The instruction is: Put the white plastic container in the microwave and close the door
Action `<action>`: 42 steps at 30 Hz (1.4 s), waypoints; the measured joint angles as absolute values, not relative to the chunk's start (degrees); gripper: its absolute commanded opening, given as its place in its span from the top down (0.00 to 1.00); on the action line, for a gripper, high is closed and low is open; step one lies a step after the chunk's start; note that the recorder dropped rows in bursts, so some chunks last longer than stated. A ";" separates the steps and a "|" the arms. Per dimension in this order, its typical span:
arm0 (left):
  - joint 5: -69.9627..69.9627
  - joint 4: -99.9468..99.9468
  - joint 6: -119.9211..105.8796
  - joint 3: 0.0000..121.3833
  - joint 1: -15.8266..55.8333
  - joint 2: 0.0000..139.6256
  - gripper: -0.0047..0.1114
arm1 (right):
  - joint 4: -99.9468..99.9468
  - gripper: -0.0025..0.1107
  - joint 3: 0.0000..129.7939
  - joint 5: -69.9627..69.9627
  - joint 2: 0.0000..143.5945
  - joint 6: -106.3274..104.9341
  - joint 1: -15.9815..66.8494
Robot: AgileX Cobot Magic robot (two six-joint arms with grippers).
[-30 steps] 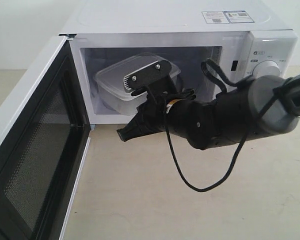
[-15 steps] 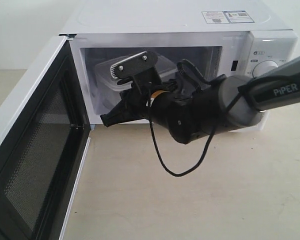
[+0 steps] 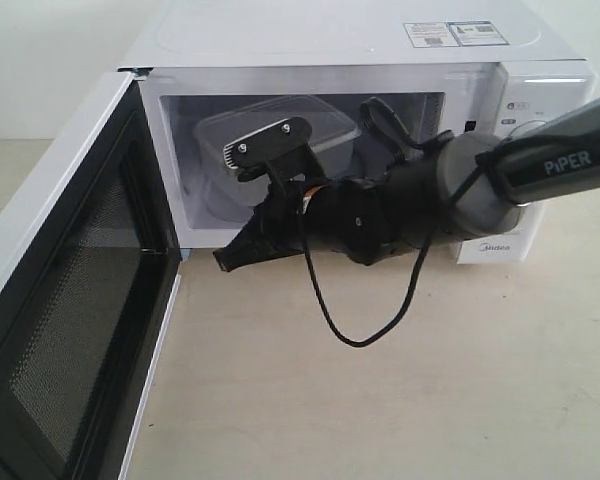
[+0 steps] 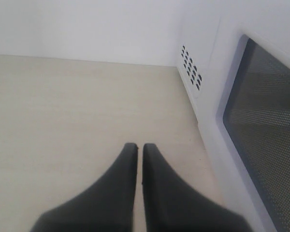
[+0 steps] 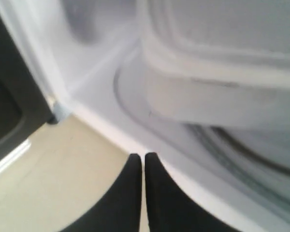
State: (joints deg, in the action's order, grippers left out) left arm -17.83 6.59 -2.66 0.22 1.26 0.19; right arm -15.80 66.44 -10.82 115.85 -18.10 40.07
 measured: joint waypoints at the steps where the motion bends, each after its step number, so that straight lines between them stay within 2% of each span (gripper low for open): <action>1: -17.83 6.59 -2.66 0.22 1.26 0.19 0.92 | -15.80 0.98 65.87 -9.56 115.05 -18.73 40.07; 9: -17.83 6.59 -2.66 0.22 1.26 0.19 0.92 | -15.80 0.98 48.56 -11.20 97.74 -19.44 41.01; 14: -17.83 6.59 -2.66 0.22 1.26 0.19 0.92 | -15.80 0.98 33.87 -19.11 85.77 -19.33 45.33; 18: -17.83 6.59 -2.66 0.22 1.26 0.19 0.92 | -15.80 0.98 26.92 -20.12 77.19 -19.33 48.54; 25: -17.83 6.59 -2.66 0.22 1.26 0.19 0.92 | -15.93 0.98 24.42 -7.79 66.99 -19.33 49.13; 32: -17.02 6.26 -2.66 0.22 1.26 0.19 0.92 | -15.93 0.98 24.38 -5.53 65.19 -18.88 49.13; 42: 6.85 6.22 -2.66 0.22 1.26 0.19 0.92 | -15.93 0.98 24.38 -5.48 65.19 -15.21 49.13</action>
